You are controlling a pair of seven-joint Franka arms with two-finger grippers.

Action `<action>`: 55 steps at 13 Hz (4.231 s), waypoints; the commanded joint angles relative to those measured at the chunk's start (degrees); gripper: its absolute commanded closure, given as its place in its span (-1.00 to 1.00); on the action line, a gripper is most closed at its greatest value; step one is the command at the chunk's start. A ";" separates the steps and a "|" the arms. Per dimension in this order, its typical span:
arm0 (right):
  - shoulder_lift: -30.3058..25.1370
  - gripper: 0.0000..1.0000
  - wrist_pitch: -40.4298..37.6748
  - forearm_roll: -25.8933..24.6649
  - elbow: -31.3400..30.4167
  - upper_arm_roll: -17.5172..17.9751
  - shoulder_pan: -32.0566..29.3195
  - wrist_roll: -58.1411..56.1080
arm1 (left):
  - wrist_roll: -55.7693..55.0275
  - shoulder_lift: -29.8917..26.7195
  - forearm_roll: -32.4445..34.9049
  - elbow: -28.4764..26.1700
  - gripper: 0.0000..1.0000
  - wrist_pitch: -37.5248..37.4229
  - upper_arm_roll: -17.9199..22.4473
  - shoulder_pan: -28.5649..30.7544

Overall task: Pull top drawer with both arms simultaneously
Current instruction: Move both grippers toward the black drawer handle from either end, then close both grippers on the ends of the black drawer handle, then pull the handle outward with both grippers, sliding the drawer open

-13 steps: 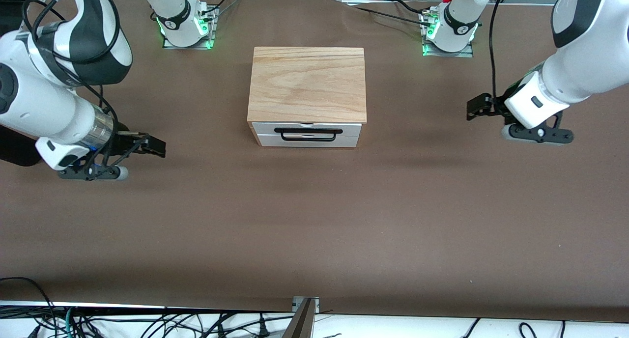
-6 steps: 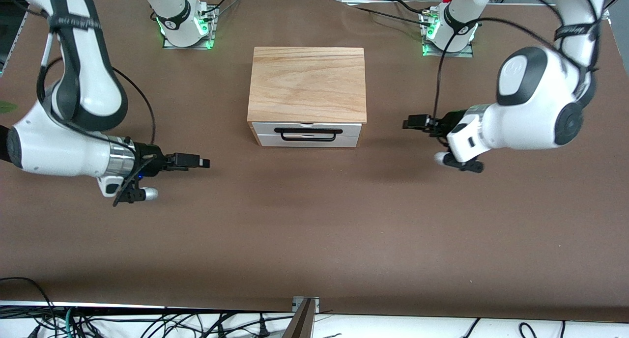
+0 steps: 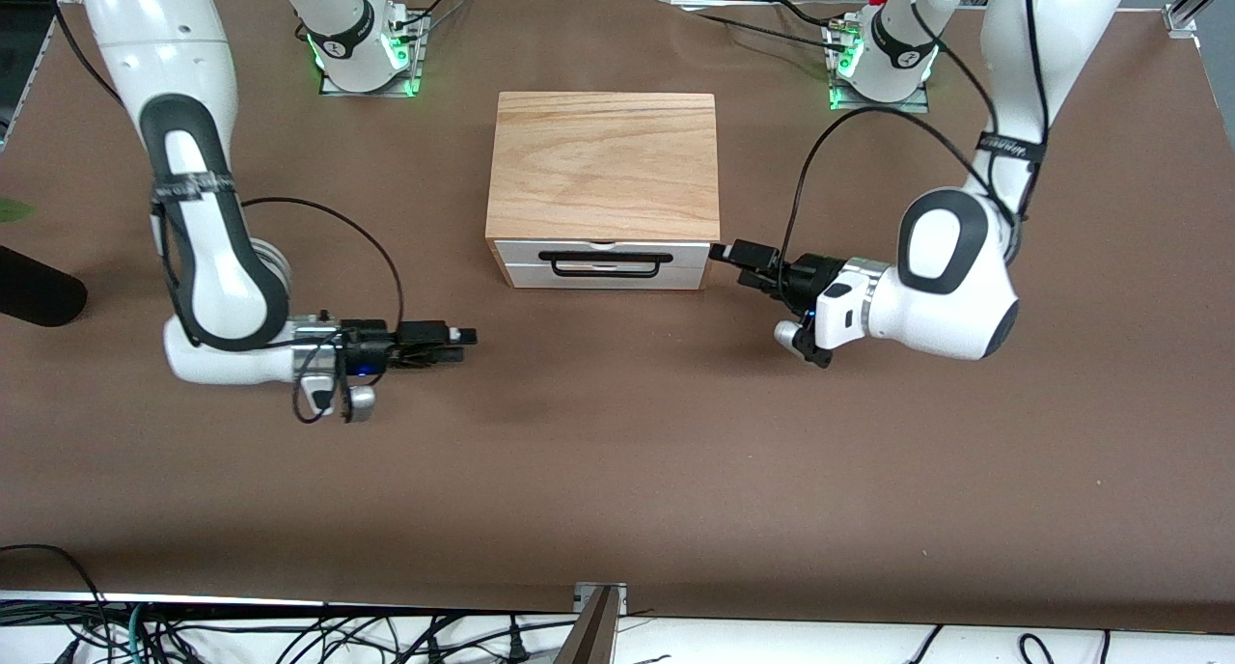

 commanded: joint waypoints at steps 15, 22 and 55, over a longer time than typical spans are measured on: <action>1.64 -1.00 -11.19 20.54 -11.64 1.66 5.97 -16.89 | 23.45 8.29 -27.79 -7.21 -0.57 1.57 -0.05 -4.41; 3.04 -0.93 -11.19 21.52 -12.88 2.37 6.23 -16.80 | 25.30 9.52 -28.13 -6.60 0.22 1.65 -0.05 -4.67; 8.31 0.89 -8.47 24.67 0.20 1.93 4.48 -9.87 | 13.97 18.83 -30.95 11.57 1.00 1.48 0.22 -6.96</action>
